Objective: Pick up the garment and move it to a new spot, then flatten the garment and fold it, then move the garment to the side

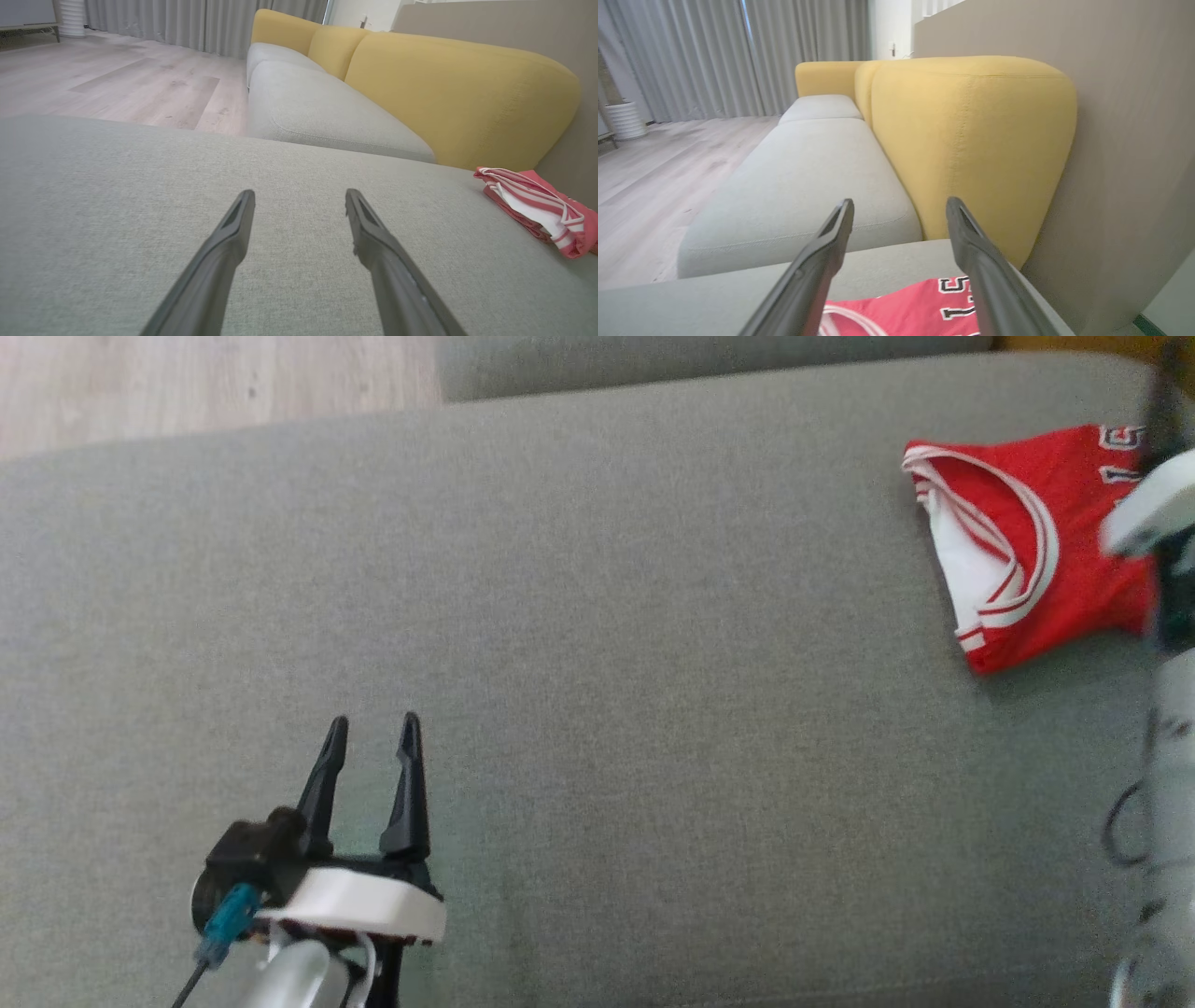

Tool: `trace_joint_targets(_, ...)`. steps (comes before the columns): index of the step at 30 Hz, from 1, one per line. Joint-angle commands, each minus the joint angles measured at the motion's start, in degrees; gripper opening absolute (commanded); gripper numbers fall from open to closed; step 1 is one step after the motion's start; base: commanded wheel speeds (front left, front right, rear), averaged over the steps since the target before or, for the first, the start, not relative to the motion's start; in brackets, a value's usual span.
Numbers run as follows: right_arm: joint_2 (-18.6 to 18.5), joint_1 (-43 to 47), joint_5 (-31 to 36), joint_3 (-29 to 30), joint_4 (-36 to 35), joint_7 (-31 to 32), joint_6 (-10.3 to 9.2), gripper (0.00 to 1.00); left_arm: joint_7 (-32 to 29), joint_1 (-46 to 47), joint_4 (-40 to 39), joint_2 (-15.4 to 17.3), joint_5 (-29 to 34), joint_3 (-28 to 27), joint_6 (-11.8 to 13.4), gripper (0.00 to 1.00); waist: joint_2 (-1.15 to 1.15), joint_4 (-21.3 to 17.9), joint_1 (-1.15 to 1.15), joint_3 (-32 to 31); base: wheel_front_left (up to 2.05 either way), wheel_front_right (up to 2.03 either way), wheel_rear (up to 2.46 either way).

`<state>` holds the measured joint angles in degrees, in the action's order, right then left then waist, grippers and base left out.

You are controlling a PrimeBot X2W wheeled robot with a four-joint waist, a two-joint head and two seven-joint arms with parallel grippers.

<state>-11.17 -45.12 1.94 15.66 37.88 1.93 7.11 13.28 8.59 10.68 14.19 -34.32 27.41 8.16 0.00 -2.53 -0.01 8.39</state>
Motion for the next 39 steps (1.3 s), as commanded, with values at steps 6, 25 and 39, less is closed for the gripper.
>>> trace_joint_targets(6, 3.4, 9.2, -3.7, -9.2, -8.4, -2.1, 0.37, 1.00, 1.2, -1.2, -1.4, 0.4, -1.6, -4.7, 1.4, 1.00, 0.00, 1.5, 0.01, -5.6, 0.00, 0.00, 0.00)
trace_joint_targets(25, 8.3, 41.4, -8.9, -16.6, -26.6, -11.3, 0.37, 1.00, 1.5, -6.4, 3.2, 0.6, -1.8, -6.1, 1.4, 1.00, 0.00, 8.0, 0.01, -10.6, 0.00, 0.00, 0.00)
trace_joint_targets(39, 8.3, 48.4, -12.9, -17.6, -26.7, -13.1, 0.37, 1.00, 1.6, -5.0, 6.9, -0.8, -1.1, -3.4, -0.8, 1.00, 0.00, 8.0, 0.01, -11.8, 0.00, 0.00, 0.00)
